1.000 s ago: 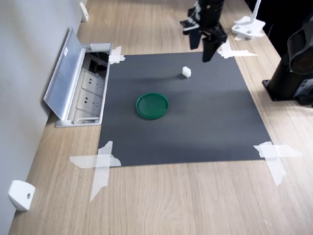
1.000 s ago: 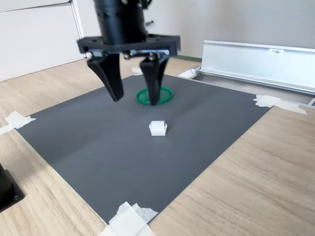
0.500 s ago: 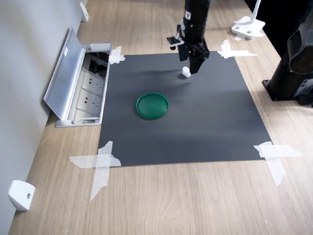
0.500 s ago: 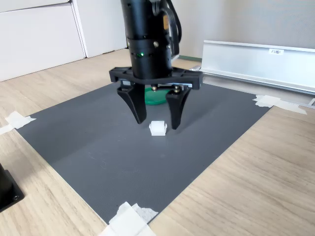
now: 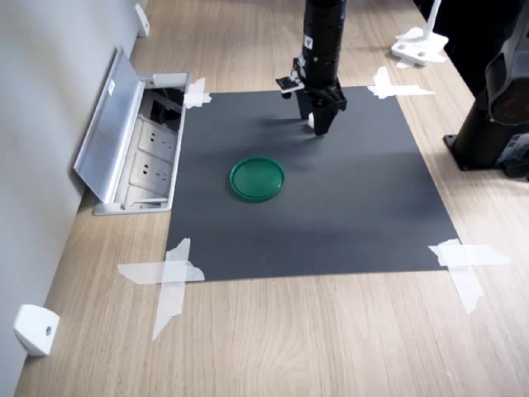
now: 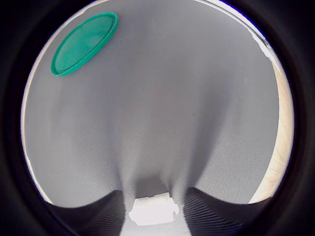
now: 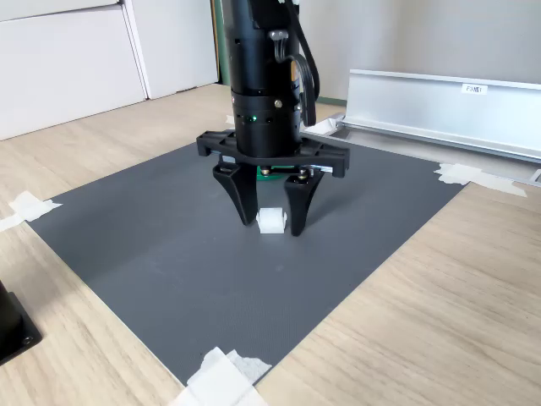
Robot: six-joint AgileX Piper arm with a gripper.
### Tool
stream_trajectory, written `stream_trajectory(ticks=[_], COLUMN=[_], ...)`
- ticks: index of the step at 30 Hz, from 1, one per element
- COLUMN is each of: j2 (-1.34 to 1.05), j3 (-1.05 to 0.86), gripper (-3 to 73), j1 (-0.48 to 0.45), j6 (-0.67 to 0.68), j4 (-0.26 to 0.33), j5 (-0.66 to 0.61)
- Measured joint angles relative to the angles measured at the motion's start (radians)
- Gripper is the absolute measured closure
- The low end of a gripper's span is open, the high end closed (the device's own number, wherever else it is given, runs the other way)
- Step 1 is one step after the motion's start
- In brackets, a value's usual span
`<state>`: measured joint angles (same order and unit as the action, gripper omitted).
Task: Grasp a white terminal and put it on the green lid.
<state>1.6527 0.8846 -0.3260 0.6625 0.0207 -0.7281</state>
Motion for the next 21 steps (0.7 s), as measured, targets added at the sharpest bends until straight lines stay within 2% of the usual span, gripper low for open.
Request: stream_trajectory(ticks=[2, 5, 12, 17, 21], j2=[0.0, 0.0, -0.015, -0.033, -0.033], j3=[0.0, 0.001, 0.02, 0.103, 0.193], gripper=[32.0, 39.3, 39.3, 39.3, 39.3], j1=[0.0, 0.0, 0.02, 0.137, 0.227], j6=[-0.003, -0.01, -0.015, -0.026, -0.049], j4=[0.0, 0.0, 0.012, 0.025, 0.05], j5=[0.0, 0.0, -0.054, -0.14, -0.151])
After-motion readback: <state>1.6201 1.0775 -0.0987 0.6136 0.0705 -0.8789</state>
